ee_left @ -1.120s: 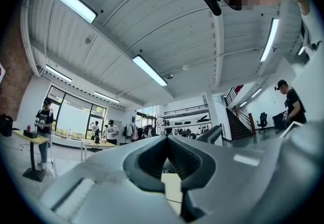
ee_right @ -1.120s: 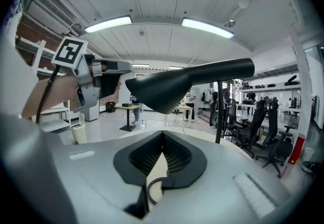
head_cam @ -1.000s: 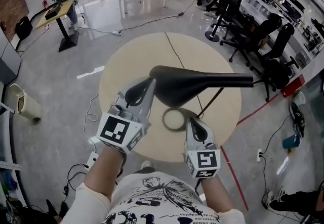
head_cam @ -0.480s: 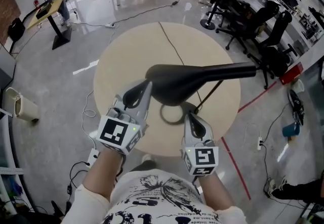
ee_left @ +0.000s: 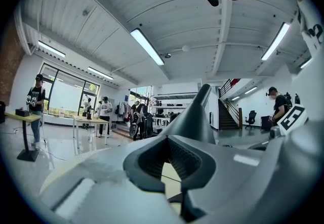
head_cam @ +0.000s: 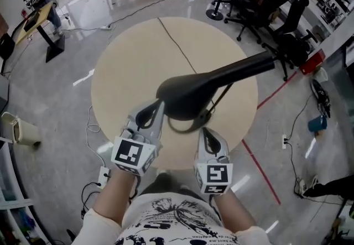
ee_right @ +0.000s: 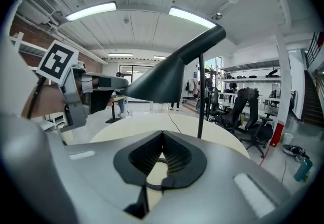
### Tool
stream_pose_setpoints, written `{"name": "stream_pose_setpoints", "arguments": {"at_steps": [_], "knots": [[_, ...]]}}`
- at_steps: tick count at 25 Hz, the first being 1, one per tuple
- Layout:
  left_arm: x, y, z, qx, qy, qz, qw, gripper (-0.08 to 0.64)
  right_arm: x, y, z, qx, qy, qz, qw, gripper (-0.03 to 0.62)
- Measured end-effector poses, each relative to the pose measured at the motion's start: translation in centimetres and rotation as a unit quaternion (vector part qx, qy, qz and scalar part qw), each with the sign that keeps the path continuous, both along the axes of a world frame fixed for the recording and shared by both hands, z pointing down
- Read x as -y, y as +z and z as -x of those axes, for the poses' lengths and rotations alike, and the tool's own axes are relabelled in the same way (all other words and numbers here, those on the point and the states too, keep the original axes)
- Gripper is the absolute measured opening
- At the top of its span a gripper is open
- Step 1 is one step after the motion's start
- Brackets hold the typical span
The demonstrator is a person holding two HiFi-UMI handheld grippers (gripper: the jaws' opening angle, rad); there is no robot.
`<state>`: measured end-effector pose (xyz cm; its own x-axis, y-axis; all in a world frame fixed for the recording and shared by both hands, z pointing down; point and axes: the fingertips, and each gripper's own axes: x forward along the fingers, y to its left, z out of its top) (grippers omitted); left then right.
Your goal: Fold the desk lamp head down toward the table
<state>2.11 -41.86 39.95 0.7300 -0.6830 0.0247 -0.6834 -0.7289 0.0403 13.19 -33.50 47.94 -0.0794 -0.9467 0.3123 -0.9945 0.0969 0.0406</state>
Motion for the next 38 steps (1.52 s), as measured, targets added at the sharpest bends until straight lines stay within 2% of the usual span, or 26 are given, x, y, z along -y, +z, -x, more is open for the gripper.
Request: {"name": "stream_pose_setpoints", "arguments": {"at_steps": [4, 10, 14, 19, 22, 27, 31, 34, 38], "knots": [[-0.2, 1.5, -0.8, -0.003, 0.013, 0.022, 0.9997, 0.006, -0.3, 1.2, -0.4, 0.005, 0.021, 0.017, 1.0, 0.009], [-0.2, 3.9, -3.0, -0.011, 0.035, 0.055, 0.9978, 0.005, -0.4, 1.1, -1.7, 0.01, 0.047, 0.011, 0.999, 0.009], [0.1, 4.3, -2.9, -0.04, 0.03, 0.066, 0.9966, 0.0, -1.1, 1.5, -2.3, 0.01, 0.063, 0.011, 0.998, 0.009], [-0.2, 4.0, -3.1, -0.035, 0.024, 0.068, 0.9968, 0.002, -2.4, 1.2, -3.1, 0.015, 0.074, 0.015, 0.997, 0.009], [-0.4, 3.6, -3.1, -0.031, 0.02, 0.07, 0.9969, 0.003, -2.7, 0.6, -3.7, 0.017, 0.072, 0.008, 0.997, 0.009], [-3.7, 0.3, -2.9, -0.05, 0.017, 0.044, 0.9976, 0.005, -3.8, -0.6, -4.4, 0.021, 0.074, -0.015, 0.997, 0.009], [-6.7, 0.0, -3.8, -0.023, 0.013, 0.023, 0.9994, 0.005, -4.9, -1.5, -4.6, 0.025, 0.059, -0.027, 0.998, 0.009], [-8.9, 1.2, -3.7, -0.012, -0.002, 0.031, 0.9994, 0.005, -5.9, -1.9, -4.2, 0.025, 0.035, -0.036, 0.998, 0.009], [-12.1, 2.0, -3.6, -0.017, -0.027, 0.044, 0.9985, 0.005, -7.8, -1.8, -4.1, 0.02, -0.001, -0.04, 0.999, 0.009]]}}
